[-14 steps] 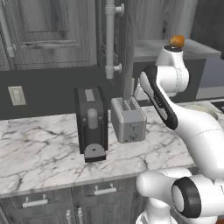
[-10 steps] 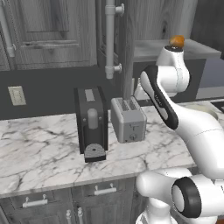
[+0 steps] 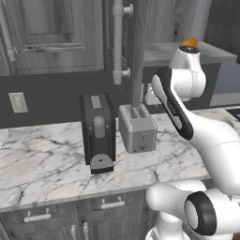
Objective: Pick the potatos from the cabinet and place them in one bowl. Pick the mango from the sink and place it in the other bowl.
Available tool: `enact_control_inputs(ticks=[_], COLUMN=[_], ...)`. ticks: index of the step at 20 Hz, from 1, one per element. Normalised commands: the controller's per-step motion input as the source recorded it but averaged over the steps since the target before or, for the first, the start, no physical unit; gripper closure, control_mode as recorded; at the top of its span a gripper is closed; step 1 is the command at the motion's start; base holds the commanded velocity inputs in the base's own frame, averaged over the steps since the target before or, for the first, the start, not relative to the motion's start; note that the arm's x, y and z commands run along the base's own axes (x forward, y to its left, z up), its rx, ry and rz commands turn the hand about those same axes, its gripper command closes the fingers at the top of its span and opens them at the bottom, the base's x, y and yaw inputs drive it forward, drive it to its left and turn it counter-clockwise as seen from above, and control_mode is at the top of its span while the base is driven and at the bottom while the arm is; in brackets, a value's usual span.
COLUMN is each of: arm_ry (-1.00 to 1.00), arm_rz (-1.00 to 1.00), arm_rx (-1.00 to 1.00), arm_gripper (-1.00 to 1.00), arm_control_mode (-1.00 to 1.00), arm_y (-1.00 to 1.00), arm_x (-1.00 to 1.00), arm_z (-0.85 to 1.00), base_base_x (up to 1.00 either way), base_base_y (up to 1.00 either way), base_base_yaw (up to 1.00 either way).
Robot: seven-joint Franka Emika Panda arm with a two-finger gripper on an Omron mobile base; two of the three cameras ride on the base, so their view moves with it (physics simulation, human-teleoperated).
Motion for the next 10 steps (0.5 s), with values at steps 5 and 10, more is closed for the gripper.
enact_control_inputs(ticks=[5, 10], arm_ry=[-0.12, -0.13], arm_rz=[0.0, 0.0], arm_rx=[0.0, 0.0], arm_gripper=[-1.0, -1.0], arm_control_mode=[-1.0, -1.0], arm_y=[0.0, -0.05], arm_x=[-0.18, -0.18], arm_z=[0.35, 0.34], base_base_x=[0.0, 0.0], base_base_y=[0.0, 0.0], base_base_yaw=[0.0, 0.0])
